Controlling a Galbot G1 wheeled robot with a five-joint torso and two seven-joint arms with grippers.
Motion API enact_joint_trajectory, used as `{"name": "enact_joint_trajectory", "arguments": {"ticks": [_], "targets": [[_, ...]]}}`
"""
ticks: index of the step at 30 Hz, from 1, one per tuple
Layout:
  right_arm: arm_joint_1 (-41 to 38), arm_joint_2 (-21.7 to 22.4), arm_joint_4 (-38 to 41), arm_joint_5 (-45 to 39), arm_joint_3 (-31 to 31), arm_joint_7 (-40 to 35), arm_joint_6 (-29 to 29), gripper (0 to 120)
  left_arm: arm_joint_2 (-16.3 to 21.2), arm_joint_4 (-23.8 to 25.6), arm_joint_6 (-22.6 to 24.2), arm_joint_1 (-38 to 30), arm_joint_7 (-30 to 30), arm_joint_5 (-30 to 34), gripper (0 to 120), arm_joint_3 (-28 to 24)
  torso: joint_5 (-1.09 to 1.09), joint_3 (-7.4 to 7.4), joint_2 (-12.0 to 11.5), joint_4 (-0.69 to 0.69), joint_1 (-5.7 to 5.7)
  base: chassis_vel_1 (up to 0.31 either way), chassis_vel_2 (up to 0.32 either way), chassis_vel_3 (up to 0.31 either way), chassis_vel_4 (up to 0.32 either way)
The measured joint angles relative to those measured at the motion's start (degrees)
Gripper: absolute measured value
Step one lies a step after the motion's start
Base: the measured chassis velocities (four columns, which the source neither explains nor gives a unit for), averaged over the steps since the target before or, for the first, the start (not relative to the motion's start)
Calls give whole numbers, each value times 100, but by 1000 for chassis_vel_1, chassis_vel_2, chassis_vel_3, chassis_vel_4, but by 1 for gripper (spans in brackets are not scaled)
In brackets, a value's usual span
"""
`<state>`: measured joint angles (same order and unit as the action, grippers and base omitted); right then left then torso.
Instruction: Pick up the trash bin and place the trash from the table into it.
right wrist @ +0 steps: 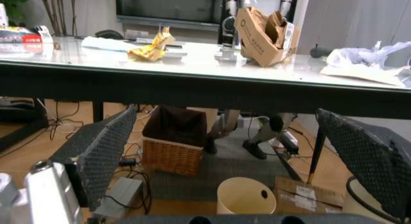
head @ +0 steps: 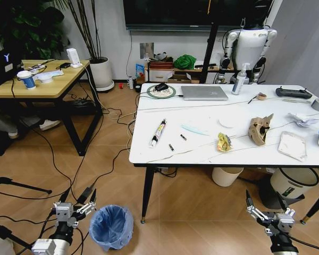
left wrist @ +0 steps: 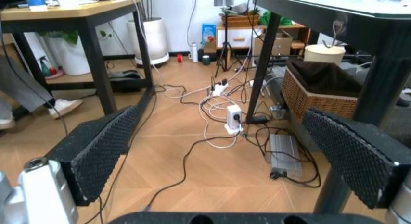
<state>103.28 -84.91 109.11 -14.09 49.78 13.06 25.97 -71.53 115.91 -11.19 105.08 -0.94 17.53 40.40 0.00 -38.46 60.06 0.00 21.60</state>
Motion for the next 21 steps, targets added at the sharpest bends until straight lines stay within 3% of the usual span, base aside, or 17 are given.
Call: {"name": "enact_joint_trajectory", "arguments": {"ticks": [21], "targets": [[-40, -29, 26, -13, -10, -9, -25, 100, -21, -2, 33, 24, 7, -19, 100, -15, 0, 364, -647, 0, -282, 0, 0, 0, 0]]}}
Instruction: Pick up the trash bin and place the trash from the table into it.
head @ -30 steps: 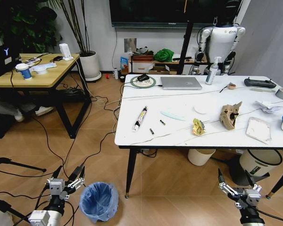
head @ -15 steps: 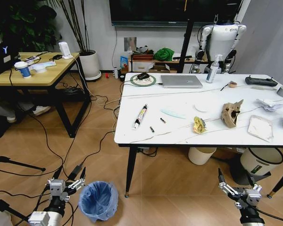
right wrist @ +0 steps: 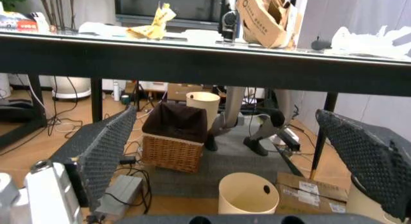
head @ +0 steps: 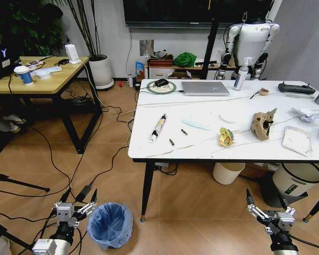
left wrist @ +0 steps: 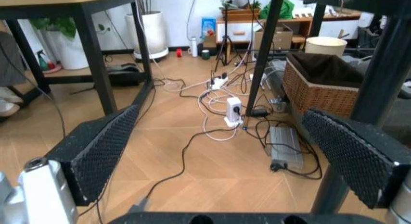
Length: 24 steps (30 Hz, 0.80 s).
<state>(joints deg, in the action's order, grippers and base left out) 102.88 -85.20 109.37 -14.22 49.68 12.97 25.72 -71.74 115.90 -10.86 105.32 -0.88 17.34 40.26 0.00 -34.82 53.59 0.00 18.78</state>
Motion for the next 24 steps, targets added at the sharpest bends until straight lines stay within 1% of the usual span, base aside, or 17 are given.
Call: {"name": "enact_joint_trajectory", "arguments": {"ticks": [1, 7, 10, 20, 24], "targets": [[0, 0, 0, 0, 0, 0, 0, 100, 0, 0, 0, 0, 0, 0, 100, 0, 0, 0, 0, 0, 0, 0, 0, 0, 0], [-13, -20, -7, 14, 2, 0, 4, 100, -4, -84, -1, -26, 9, 5, 100, -3, 0, 106, -189, 0, -83, 0, 0, 0, 0], [-14, -25, -19, 20, 4, 0, 20, 100, -9, -101, -3, -33, 13, 8, 100, -4, 0, 136, -247, 0, -109, 0, 0, 0, 0], [-11, -64, 3, 43, -3, 0, -1, 100, -8, -84, 18, -41, 22, 45, 100, -42, 0, 298, -525, 0, -227, 0, 0, 0, 0], [-8, -66, 11, 47, -3, 1, -4, 100, -9, -84, 18, -45, 22, 47, 100, -43, 0, 328, -574, 0, -247, 0, 0, 0, 0]]}}
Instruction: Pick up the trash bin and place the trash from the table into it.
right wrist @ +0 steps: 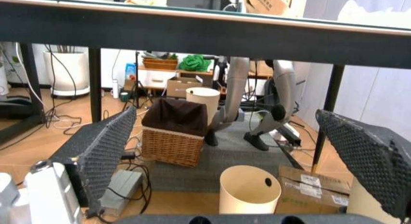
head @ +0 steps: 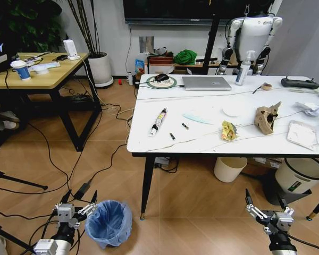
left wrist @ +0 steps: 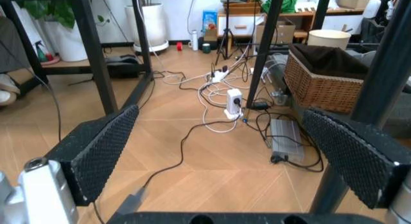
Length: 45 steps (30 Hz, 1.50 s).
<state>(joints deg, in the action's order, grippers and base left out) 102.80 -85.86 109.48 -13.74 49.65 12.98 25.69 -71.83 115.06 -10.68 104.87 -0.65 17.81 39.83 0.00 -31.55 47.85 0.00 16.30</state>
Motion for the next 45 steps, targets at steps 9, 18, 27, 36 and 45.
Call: {"name": "enact_joint_trajectory", "arguments": {"ticks": [9, 18, 27, 36, 45], "targets": [[1, -49, 39, 36, -8, 1, -44, 100, -2, -17, -8, 1, 2, -1, 100, -18, 0, 159, -277, 0, -116, 0, 0, 0, 0], [-3, -104, 39, 111, -44, 9, -52, 100, -5, -47, -2, -26, 3, 6, 100, -46, 0, 296, -511, 0, -214, 0, 0, 0, 0], [-33, -194, 10, 181, -80, 23, -51, 100, -1, -105, 19, -43, 9, -3, 100, -80, 0, 437, -744, 0, -306, 0, 0, 0, 0], [-40, -221, -44, 239, -106, 54, 8, 100, -17, -117, 18, 25, 12, -9, 100, -77, 0, 546, -940, 0, -392, 0, 0, 0, 0], [-35, -202, -42, 243, -108, 62, 9, 100, -28, -118, 10, 42, 12, -8, 100, -72, 0, 683, -1167, 0, -483, 0, 0, 0, 0]]}}
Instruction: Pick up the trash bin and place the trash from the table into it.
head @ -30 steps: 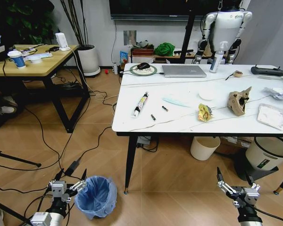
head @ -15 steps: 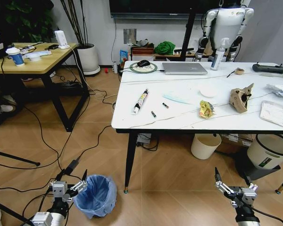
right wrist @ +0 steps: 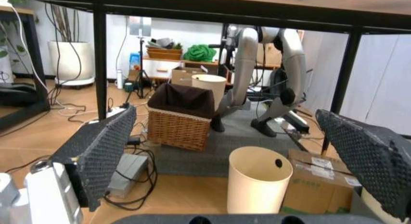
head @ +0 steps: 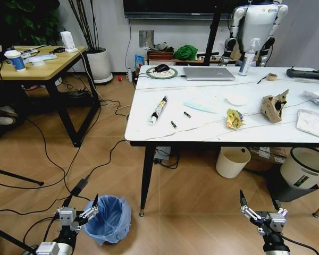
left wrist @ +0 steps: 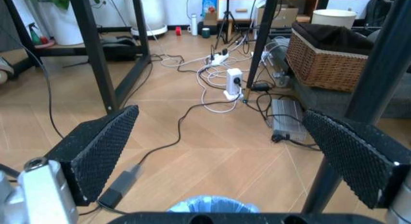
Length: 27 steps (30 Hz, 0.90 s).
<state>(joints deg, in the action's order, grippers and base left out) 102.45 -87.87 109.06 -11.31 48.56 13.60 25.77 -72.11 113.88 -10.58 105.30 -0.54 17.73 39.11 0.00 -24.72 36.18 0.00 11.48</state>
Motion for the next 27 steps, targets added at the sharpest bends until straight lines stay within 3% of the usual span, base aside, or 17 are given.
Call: {"name": "enact_joint_trajectory", "arguments": {"ticks": [27], "targets": [[18, 6, -30, 12, -20, 41, 46, 100, -79, -69, -28, 22, -5, -30, 100, 1, 0, 397, -641, 0, -244, 0, 0, 0, 0]]}}
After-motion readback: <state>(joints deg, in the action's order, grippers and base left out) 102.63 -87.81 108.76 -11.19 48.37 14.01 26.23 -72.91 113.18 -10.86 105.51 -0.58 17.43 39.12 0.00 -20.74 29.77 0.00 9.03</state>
